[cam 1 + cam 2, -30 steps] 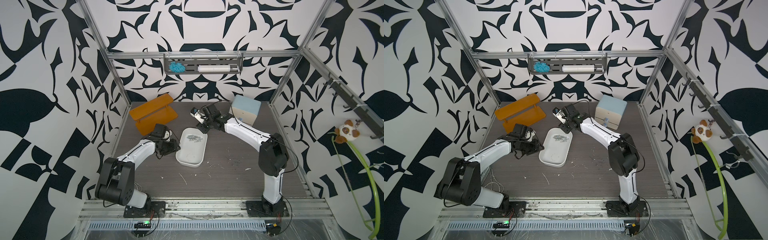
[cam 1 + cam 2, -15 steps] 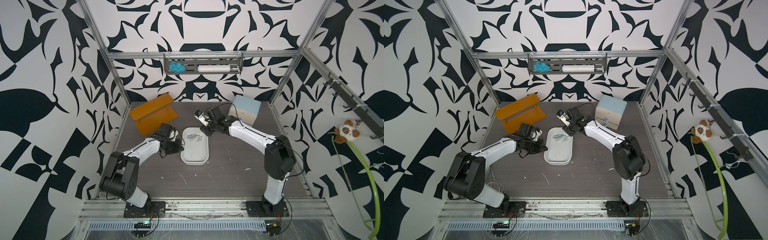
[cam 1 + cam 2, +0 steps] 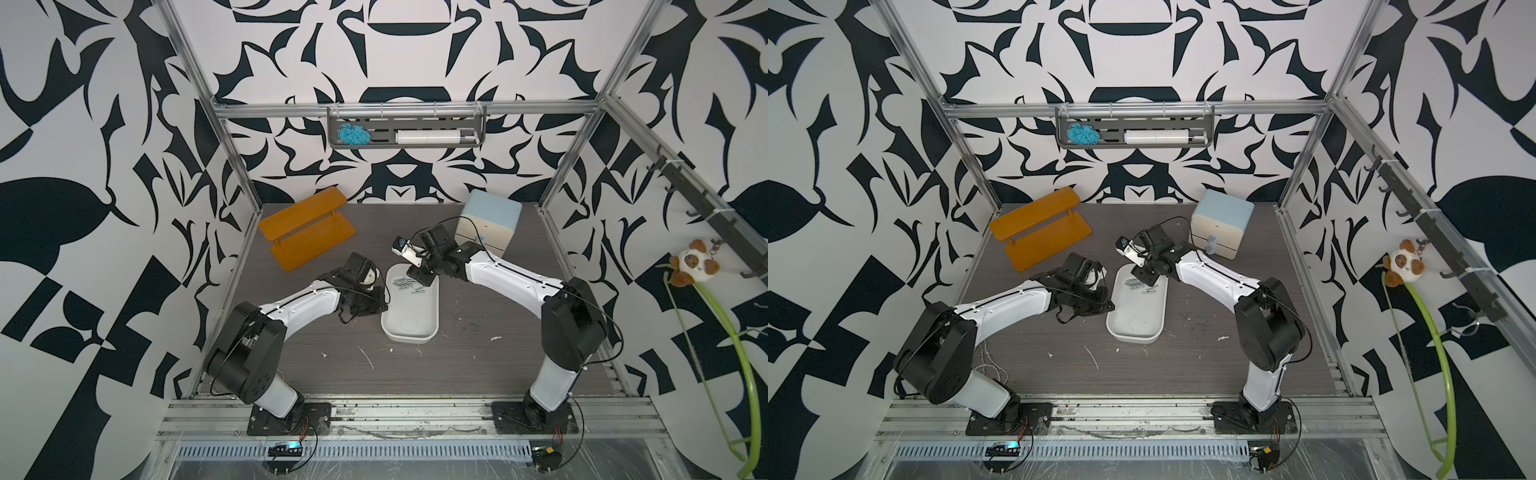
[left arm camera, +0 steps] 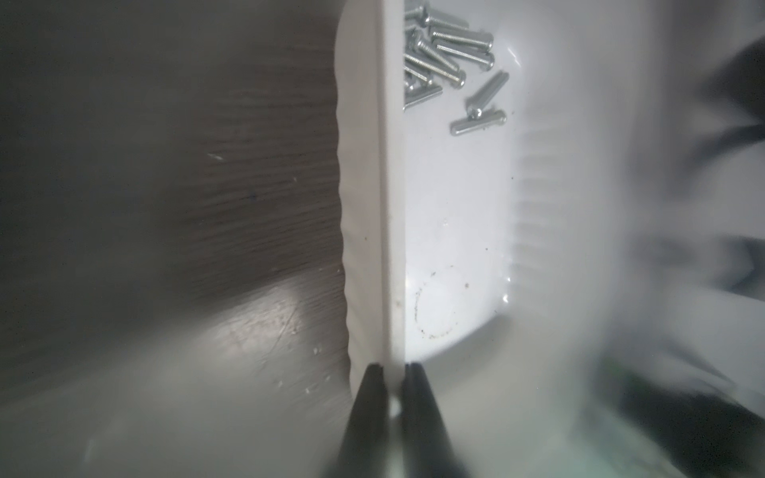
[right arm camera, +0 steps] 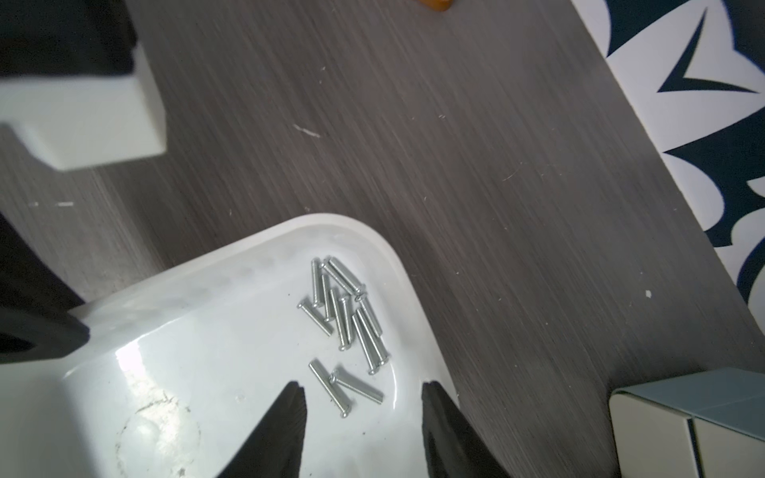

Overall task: Take out the screws from the storage box
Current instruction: Move the storage box to the center of the board.

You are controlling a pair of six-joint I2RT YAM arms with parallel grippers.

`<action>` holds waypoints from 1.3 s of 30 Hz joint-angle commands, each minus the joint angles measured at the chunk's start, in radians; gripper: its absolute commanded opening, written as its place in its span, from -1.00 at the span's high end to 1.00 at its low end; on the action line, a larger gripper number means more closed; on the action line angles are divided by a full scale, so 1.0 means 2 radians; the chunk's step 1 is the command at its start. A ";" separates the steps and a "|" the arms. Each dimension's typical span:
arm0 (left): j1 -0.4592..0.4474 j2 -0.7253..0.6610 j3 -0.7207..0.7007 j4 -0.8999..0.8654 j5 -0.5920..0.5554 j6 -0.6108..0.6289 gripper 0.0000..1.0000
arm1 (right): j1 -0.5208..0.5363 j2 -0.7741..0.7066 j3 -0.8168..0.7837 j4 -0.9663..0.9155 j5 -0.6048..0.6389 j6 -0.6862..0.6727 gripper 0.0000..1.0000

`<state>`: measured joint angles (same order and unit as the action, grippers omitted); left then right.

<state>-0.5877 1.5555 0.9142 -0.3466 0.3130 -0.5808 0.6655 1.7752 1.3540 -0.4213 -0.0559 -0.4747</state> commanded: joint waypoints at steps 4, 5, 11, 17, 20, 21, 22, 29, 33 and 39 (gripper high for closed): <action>-0.019 -0.001 0.014 0.000 -0.031 -0.024 0.74 | 0.000 -0.022 -0.025 -0.041 -0.025 -0.044 0.04; -0.020 -0.003 0.016 -0.001 -0.031 -0.019 0.68 | -0.001 -0.026 -0.029 -0.040 -0.033 -0.044 0.04; -0.020 -0.019 0.028 -0.006 -0.024 -0.004 -0.28 | 0.002 -0.030 -0.039 -0.028 -0.062 -0.041 0.04; -0.019 -0.100 0.042 -0.018 -0.053 0.002 -0.50 | 0.005 -0.015 -0.047 -0.018 -0.072 -0.048 0.00; -0.012 -0.166 0.031 -0.027 -0.097 0.011 -0.82 | 0.006 0.002 -0.043 -0.019 -0.072 -0.049 0.04; -0.001 -0.182 0.024 -0.032 -0.101 0.011 -0.87 | 0.006 0.009 -0.039 -0.020 -0.071 -0.048 0.05; 0.011 -0.195 0.016 -0.036 -0.098 0.011 -0.88 | 0.006 0.015 -0.036 -0.020 -0.069 -0.048 0.05; 0.118 -0.283 -0.066 -0.049 -0.033 -0.023 -0.89 | 0.010 0.067 -0.002 -0.025 -0.058 -0.053 0.02; 0.141 -0.327 -0.092 -0.056 -0.031 -0.033 -0.90 | 0.012 0.092 0.018 -0.029 -0.044 -0.055 0.03; 0.149 -0.338 -0.103 -0.070 -0.033 -0.039 -0.92 | 0.013 0.109 0.033 -0.014 -0.028 -0.054 0.03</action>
<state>-0.2962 0.8833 0.7158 -0.4534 0.2291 -0.6491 0.6876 1.9984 1.3731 -0.4606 -0.1349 -0.5697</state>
